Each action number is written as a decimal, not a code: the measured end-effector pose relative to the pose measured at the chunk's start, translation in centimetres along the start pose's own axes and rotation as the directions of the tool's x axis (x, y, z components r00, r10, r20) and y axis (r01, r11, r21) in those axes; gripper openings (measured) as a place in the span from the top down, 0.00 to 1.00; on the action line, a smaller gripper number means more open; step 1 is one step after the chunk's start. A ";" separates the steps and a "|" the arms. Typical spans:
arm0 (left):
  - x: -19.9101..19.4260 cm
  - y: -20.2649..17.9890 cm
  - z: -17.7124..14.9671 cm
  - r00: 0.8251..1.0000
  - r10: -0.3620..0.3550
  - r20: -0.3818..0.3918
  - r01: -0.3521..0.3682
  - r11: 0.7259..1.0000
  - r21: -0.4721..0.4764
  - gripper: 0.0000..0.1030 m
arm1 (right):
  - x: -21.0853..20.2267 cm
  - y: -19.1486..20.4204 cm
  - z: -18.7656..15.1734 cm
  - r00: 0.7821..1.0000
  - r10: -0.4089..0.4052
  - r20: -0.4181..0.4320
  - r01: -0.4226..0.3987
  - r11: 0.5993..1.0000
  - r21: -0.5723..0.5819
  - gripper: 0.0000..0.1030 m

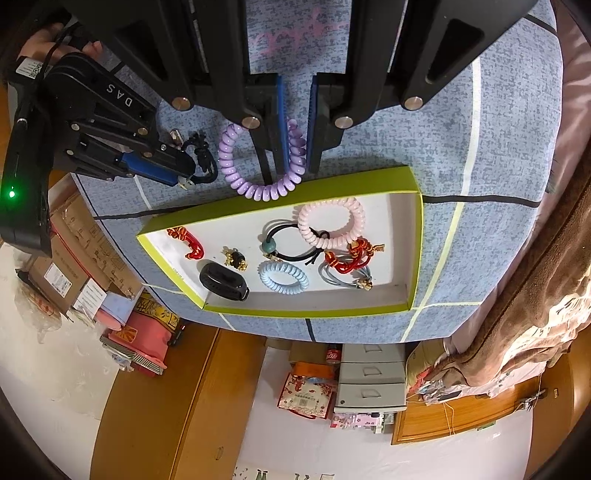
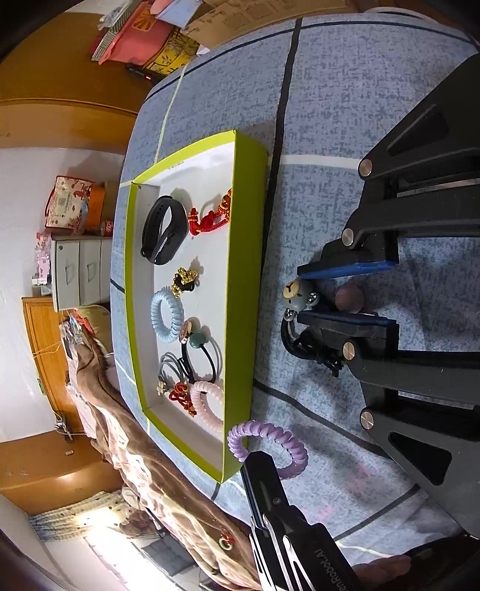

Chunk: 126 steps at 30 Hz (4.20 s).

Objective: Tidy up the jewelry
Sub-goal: 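Grasp the black keychain with grey bear with the right tool while the left holds the lilac coil, then carry the lilac coil and bear keychain into the box and open both tools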

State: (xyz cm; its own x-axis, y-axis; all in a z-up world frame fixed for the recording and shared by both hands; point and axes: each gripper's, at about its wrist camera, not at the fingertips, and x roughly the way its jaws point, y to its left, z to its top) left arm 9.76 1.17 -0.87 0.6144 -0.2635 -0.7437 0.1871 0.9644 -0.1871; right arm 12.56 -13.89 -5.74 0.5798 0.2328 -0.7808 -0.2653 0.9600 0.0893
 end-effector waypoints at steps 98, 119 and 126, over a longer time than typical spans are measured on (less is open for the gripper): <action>3.8 1.3 8.5 1.000 0.007 0.016 -0.008 1.000 0.015 0.90 | 0.4 -1.1 6.3 0.996 0.051 0.077 -0.050 0.999 -0.006 0.89; 6.6 1.9 8.9 0.999 0.015 -0.030 -0.015 1.000 0.004 0.90 | 1.8 -2.0 7.3 0.979 0.199 0.051 -0.201 0.979 0.030 0.89; 7.2 1.9 8.9 0.999 0.016 -0.044 -0.016 1.000 0.007 0.90 | 3.1 -1.3 7.0 0.993 0.114 -0.010 -0.114 0.993 -0.031 0.89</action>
State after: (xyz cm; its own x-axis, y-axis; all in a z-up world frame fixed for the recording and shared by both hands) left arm 21.35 0.83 -0.90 0.5830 -0.2463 -0.7742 0.1826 0.9683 -0.1705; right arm 20.12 -13.36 -3.91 0.5378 0.3387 -0.7721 -0.3536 0.9219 0.1582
